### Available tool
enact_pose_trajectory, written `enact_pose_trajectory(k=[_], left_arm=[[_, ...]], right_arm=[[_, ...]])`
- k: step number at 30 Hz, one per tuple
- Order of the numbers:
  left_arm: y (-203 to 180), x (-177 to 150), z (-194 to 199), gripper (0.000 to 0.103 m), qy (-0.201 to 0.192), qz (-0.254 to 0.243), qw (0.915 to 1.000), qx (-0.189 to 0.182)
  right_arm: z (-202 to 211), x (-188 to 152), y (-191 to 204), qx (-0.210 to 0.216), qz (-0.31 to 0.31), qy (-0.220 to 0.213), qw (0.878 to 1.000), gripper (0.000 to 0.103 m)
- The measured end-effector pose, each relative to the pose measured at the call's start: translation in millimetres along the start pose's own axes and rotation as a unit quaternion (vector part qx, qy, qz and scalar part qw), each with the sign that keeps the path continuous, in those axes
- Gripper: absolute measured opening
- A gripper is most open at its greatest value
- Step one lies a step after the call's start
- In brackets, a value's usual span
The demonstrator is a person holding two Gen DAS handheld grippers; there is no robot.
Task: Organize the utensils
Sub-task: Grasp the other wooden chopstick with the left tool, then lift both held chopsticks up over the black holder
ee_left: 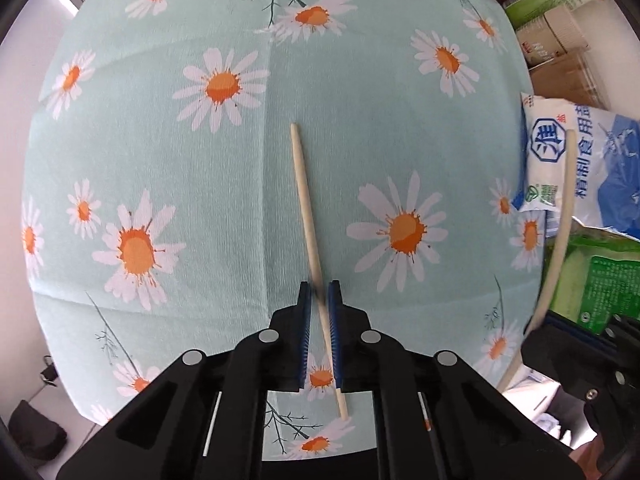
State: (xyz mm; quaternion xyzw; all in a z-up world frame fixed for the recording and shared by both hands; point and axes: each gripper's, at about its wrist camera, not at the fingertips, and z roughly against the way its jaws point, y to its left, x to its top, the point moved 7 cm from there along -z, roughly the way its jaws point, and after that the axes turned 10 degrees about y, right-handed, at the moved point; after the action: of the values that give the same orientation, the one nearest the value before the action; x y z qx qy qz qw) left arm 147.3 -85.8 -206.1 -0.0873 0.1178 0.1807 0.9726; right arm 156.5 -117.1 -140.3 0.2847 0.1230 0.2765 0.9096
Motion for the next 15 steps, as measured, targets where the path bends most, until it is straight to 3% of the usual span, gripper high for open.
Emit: enact_pose_trajectory(k=[6, 15], left_arm=[[-9, 5, 2, 0.004, -0.007, 0.002, 0.9999, 0.008], [7, 9, 18, 0.003, -0.034, 0.003, 0.9989, -0.033]], right_arm=[[4, 0, -7, 0.006, -0.009, -0.011, 1.000, 0.005], [-8, 8, -5, 0.010, -0.024, -0.003, 1.000, 0.005]])
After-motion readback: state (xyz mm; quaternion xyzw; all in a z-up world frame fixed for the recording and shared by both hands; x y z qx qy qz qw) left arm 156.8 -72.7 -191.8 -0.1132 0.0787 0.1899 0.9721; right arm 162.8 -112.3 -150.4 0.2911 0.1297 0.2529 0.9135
